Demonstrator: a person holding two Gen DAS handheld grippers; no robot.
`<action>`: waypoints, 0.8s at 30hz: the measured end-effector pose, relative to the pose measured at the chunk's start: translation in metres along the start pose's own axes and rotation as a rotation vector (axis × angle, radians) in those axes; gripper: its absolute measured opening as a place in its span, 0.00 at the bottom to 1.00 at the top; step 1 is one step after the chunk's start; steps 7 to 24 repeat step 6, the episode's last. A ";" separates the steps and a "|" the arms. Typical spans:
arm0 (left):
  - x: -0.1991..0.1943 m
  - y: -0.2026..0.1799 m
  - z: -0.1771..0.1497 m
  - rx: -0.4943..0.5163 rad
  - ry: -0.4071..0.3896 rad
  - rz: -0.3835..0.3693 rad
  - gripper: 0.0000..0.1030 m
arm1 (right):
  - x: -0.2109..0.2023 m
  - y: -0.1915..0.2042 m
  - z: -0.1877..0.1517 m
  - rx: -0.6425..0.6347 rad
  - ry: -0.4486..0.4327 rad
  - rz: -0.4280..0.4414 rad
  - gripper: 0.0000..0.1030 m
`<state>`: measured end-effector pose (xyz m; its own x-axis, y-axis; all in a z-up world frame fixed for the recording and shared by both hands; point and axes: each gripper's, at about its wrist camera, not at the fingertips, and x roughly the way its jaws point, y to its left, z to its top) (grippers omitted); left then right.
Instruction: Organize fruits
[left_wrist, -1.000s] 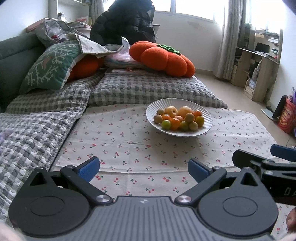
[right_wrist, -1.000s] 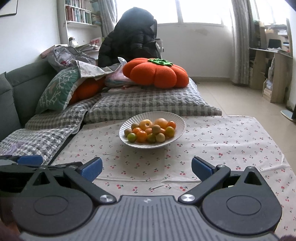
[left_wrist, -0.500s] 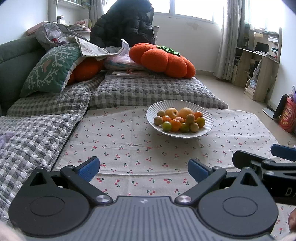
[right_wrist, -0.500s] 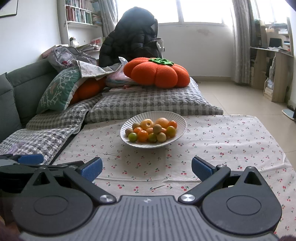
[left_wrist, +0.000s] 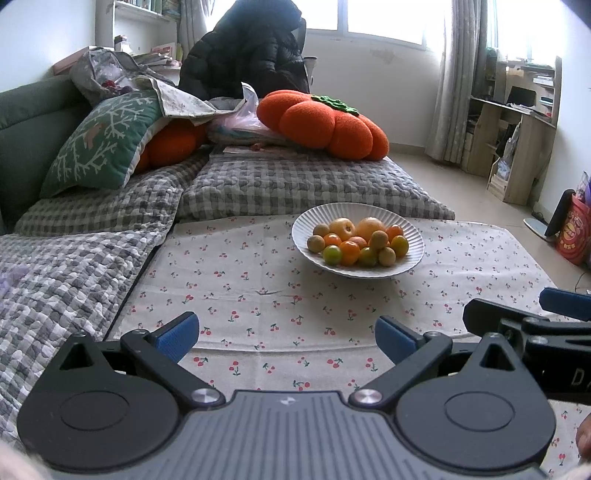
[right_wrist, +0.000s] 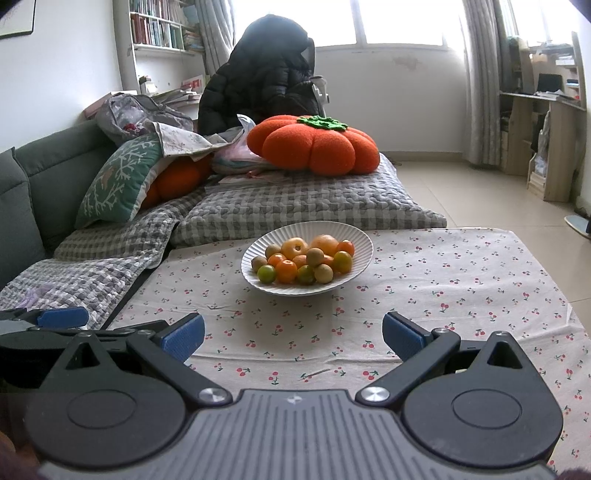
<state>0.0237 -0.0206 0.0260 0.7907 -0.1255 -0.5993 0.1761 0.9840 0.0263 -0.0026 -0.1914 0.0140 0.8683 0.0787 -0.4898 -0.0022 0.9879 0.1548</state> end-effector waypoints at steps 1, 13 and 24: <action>0.000 0.000 0.000 0.000 0.001 0.000 0.92 | 0.000 0.000 0.000 0.000 0.000 0.000 1.00; 0.001 0.001 -0.001 0.000 0.007 0.000 0.92 | 0.001 0.000 0.000 0.000 0.003 -0.001 1.00; 0.001 0.001 -0.001 0.000 0.007 0.000 0.92 | 0.001 0.000 0.000 0.000 0.003 -0.001 1.00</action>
